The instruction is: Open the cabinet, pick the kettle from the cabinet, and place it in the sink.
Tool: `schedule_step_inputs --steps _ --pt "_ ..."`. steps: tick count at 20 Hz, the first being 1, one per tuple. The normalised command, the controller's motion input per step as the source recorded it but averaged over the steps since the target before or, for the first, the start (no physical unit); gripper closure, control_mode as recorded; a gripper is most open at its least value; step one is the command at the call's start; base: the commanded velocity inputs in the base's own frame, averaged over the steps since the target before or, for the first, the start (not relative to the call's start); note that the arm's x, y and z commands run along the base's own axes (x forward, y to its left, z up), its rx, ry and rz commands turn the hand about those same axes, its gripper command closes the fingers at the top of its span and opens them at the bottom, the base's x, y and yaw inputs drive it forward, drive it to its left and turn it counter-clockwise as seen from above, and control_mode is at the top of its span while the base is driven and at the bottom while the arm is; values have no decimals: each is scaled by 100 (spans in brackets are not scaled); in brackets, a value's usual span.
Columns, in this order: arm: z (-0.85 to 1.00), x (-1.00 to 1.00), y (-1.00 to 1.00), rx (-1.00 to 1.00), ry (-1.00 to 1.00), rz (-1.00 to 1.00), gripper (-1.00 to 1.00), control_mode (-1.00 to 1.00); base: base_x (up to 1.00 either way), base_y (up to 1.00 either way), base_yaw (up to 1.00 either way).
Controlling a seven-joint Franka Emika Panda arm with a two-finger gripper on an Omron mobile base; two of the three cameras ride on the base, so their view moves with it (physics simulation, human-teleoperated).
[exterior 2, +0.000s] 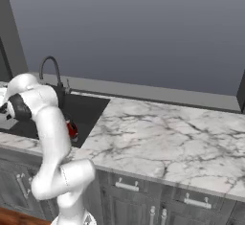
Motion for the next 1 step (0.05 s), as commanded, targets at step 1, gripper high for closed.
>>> schedule_step_inputs --steps 1 --pt "24 -36 -21 29 0 50 -100 -100 0 0 0"
